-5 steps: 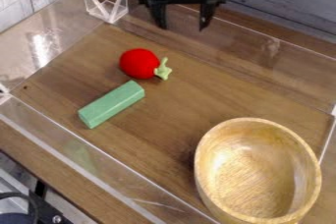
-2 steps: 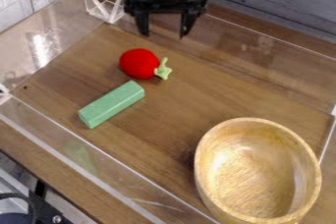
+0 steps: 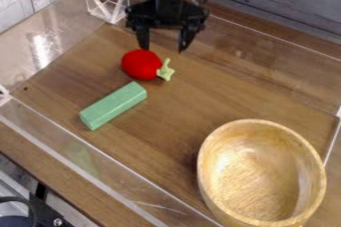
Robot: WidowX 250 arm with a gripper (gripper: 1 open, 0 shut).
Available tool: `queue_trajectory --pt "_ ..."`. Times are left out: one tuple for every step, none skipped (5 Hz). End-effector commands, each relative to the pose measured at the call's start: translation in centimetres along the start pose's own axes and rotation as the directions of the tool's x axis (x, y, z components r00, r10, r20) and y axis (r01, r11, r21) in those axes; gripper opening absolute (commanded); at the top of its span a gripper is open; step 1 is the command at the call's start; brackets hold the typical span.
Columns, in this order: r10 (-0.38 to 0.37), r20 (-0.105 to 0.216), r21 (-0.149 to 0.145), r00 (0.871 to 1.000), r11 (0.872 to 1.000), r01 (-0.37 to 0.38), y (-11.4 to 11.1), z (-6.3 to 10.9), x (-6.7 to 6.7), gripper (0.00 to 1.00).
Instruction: Move the red object to the right side of the table
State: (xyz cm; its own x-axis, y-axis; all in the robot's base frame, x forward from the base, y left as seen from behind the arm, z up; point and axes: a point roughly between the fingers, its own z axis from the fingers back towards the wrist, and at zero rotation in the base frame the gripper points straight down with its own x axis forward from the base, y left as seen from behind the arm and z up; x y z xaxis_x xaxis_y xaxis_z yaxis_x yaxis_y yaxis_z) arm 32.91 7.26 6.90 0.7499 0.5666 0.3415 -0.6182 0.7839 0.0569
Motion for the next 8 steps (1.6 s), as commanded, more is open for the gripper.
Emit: queue_trajectory --pt "0.009 0.025 0.008 1.0 1.0 -0.009 0.0 0.5 0.4 1.0" --pt "0.02 0.013 0.025 1.0 0.999 -0.02 0.2 0.1 0.3 1.0" --pt "0.002 0.004 0.03 1.0 1.0 -0.002 -0.3 -1.6 -0.1 1.0" --pt "-0.012 -0.002 0.025 1.0 1.0 0.012 -0.7 -2.9 -0.4 0.0" --pt "-0.035 -0.007 0.013 0.999 0.999 0.036 -1.5 -1.9 -0.5 0.0" --pt "-0.091 0.017 -0.001 0.996 0.996 0.091 -2.0 0.0 -0.5 0.0" --pt "-0.147 0.043 -0.013 0.988 0.989 0.148 -2.6 2.0 -0.5 0.0" --pt "-0.122 0.057 0.005 0.991 0.993 0.121 -4.3 3.6 0.1 0.0"
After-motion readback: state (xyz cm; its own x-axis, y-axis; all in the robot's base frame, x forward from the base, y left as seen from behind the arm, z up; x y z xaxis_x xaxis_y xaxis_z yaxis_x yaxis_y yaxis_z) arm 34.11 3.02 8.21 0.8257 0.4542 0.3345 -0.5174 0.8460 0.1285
